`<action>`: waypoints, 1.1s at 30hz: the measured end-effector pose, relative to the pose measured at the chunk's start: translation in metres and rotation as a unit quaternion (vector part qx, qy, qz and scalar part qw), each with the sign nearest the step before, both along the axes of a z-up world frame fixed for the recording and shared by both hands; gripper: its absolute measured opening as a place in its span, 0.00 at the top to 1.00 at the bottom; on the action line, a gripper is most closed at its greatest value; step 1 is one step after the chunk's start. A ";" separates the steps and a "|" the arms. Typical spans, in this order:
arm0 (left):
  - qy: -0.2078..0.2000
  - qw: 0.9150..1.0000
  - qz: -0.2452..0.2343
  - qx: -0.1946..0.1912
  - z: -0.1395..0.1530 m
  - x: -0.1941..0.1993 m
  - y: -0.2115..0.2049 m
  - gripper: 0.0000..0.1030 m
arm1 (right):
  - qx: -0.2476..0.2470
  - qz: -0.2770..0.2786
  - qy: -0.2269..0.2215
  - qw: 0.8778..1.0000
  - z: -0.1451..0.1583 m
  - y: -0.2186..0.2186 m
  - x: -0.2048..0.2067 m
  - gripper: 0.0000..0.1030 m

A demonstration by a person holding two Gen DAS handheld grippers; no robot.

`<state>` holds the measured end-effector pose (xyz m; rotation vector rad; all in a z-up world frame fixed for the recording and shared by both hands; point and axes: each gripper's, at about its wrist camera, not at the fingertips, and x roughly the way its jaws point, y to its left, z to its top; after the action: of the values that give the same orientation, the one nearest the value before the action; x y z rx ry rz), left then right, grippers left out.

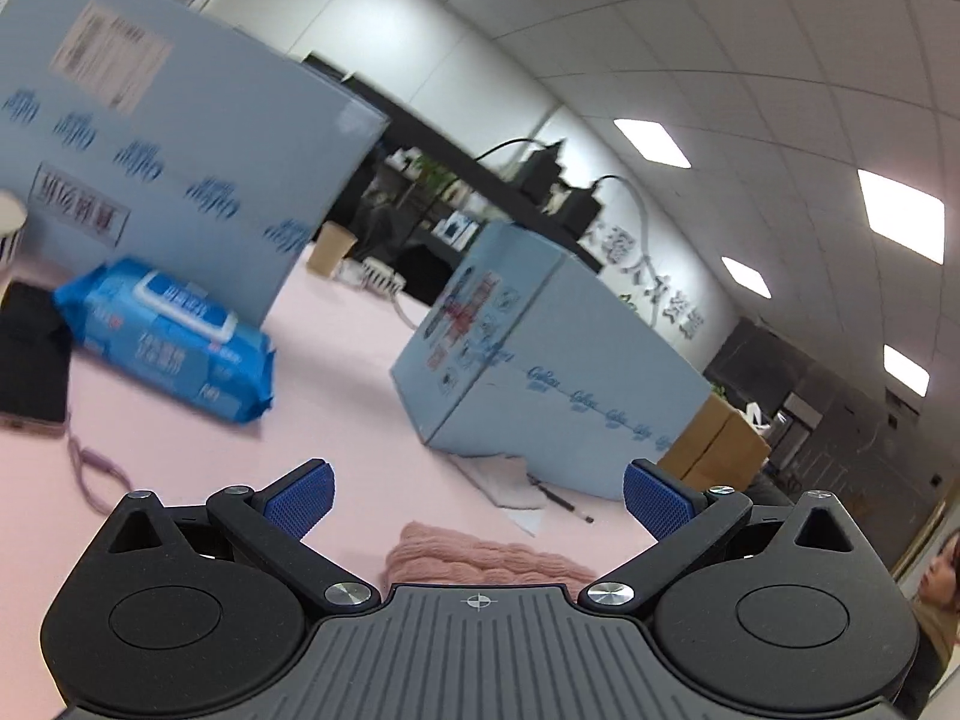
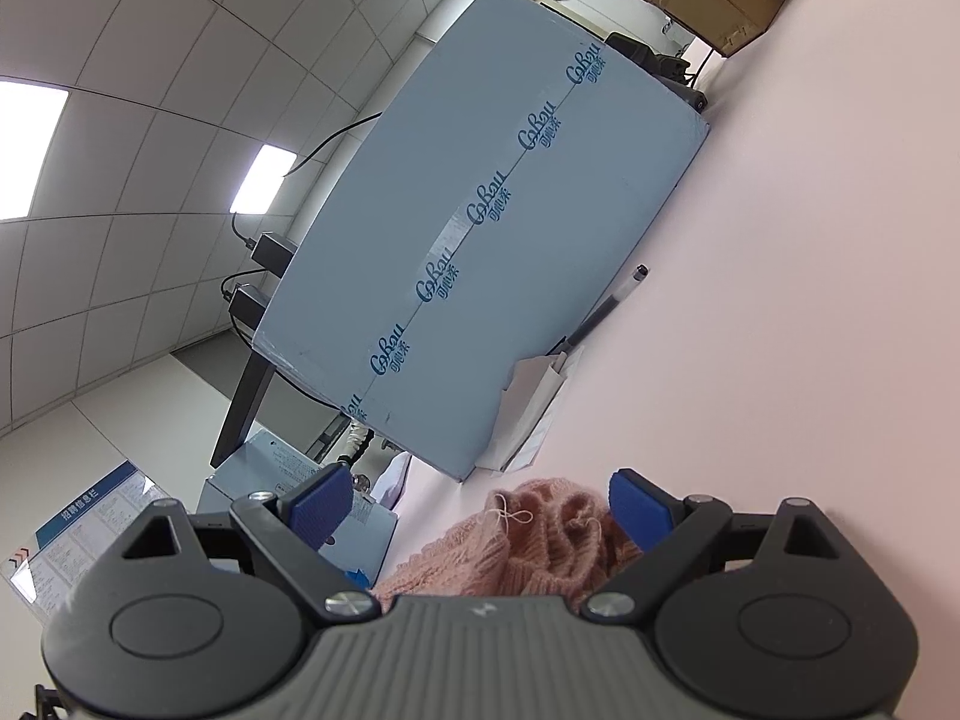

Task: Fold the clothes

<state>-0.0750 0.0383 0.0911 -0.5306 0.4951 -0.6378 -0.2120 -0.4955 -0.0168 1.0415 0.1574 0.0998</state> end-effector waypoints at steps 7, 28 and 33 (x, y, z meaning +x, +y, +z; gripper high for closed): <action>-0.004 0.999 0.017 0.036 -0.009 -0.002 0.003 0.00 | -0.001 0.001 0.001 1.000 0.000 0.000 0.001 0.08; -0.171 0.896 0.281 0.300 -0.012 -0.043 -0.034 0.00 | 0.003 0.005 -0.002 1.000 -0.001 -0.003 -0.001 0.08; -0.171 0.890 0.277 0.320 -0.019 -0.043 -0.037 0.00 | 0.003 0.005 -0.001 1.000 -0.002 -0.003 0.000 0.09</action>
<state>-0.1177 0.0013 0.0722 0.0865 0.1760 0.0098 -0.2121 -0.4985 -0.0187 1.0464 0.1610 0.1103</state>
